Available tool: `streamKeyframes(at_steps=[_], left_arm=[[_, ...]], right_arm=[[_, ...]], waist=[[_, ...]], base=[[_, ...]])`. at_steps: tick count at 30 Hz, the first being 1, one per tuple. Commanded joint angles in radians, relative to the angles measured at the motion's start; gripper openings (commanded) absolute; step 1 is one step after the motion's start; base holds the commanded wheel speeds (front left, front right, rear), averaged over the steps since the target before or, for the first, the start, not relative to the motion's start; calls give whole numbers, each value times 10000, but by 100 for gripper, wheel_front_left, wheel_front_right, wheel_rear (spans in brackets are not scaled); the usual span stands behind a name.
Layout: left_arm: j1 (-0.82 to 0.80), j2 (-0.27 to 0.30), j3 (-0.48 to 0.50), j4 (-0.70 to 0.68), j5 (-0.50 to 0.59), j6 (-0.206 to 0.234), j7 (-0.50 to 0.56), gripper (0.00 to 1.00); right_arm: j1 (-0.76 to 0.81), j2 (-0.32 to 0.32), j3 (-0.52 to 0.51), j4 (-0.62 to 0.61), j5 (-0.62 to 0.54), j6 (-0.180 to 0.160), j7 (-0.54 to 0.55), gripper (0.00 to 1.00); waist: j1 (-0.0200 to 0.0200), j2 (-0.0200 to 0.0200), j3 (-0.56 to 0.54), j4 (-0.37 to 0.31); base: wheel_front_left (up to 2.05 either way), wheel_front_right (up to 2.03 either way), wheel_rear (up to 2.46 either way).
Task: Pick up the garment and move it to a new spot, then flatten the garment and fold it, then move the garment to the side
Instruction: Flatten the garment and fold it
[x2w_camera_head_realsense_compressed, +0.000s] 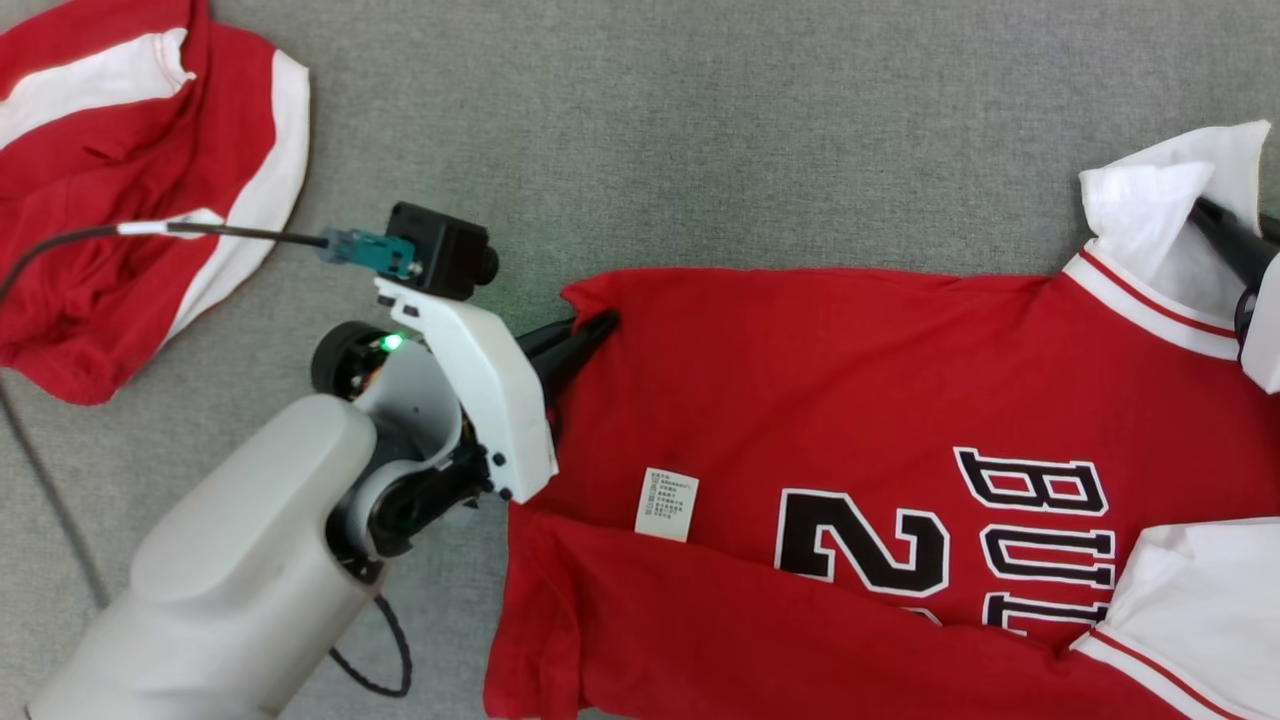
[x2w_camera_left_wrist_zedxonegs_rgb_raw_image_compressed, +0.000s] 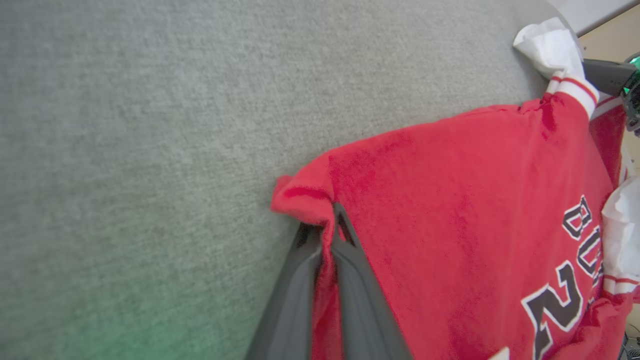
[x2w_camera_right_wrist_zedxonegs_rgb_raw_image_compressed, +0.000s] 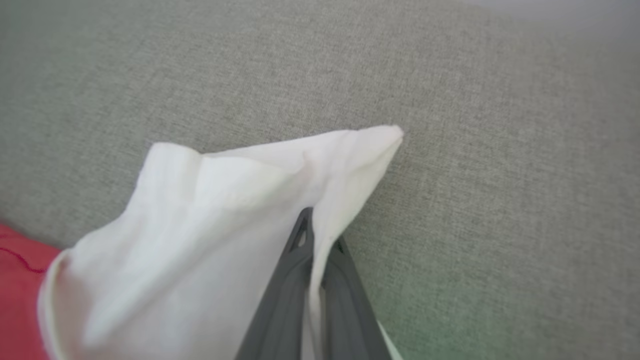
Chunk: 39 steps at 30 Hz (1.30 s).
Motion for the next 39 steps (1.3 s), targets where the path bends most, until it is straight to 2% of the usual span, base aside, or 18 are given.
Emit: streamKeyframes(at_steps=[1, 7, 12, 17, 21, 25, 29, 34, 35, 36, 37, 38, 39], left_arm=[[183, -155, -198, 166, -144, -48, 148, 0], [-428, -329, 886, 504, -510, 108, -800, 0], [-407, -278, 1400, 420, -689, 147, -1360, 0], [527, -56, 1597, -184, -878, 192, -1810, 0], [1709, 202, 1715, -885, -1130, 195, -2244, 0], [2911, 541, 1780, -1615, -1226, 463, -2624, 0], [4241, 773, 2049, -2362, -1488, 858, -3150, 0], [5452, 1040, 2294, -2806, -1827, 1184, -3464, 0], [5582, 1056, 2298, -2809, -1813, 1230, -3510, 0], [5702, 1036, 2341, -2822, -1877, 1285, -3560, 13], [5803, 1058, 2396, -2816, -1862, 1342, -3654, 47], [5911, 1110, 2426, -2778, -1780, 1387, -3753, 90], [6034, 1142, 2411, -2724, -1728, 1414, -3823, 100]], right_arm=[[-112, 36, 66, 96, 39, 48, -176, 0], [-885, -13, -104, 371, -276, 30, -1526, 0], [-887, -72, -69, 328, 93, 30, -2228, 0], [258, -454, 95, -452, 536, 30, -3354, 0], [1946, -824, 60, -1424, 1108, 30, -4155, 0], [3743, -1108, 14, -2357, 1523, 30, -4602, 0], [5049, -1003, 298, -2816, 1561, 30, -4893, 0], [5745, -735, 679, -2630, 1286, 30, -5274, 0], [5789, -708, 742, -2557, 1221, 30, -5372, 9], [5845, -680, 803, -2491, 1136, 30, -5478, 43], [5936, -667, 895, -2416, 1068, 30, -5517, 100], [6057, -659, 1003, -2405, 1070, 30, -5527, 100], [6146, -678, 1071, -2406, 1118, 30, -5567, 100]], waist=[[1, 0, 4, -16], [1, 0, -77, -128], [1, 0, -297, -297], [1, 0, -816, -533], [1, 0, -1415, -776], [1, 0, -1886, -1104], [1, 0, -2231, -1490], [1, 0, -2314, -1725], [1, 0, -2325, -1752], [1, 0, -2345, -1774], [1, 0, -2377, -1795], [1, 0, -2423, -1809], [1, 0, -2482, -1821]], base=[[0, 0, 0], [0, 0, 0], [0, 0, 0], [0, 0, 0], [0, 0, 0], [0, 0, 0], [0, 0, 0], [0, 0, 0], [0, 0, 0], [0, 0, 0], [0, 0, 0], [0, 0, 0], [0, 0, 0]])
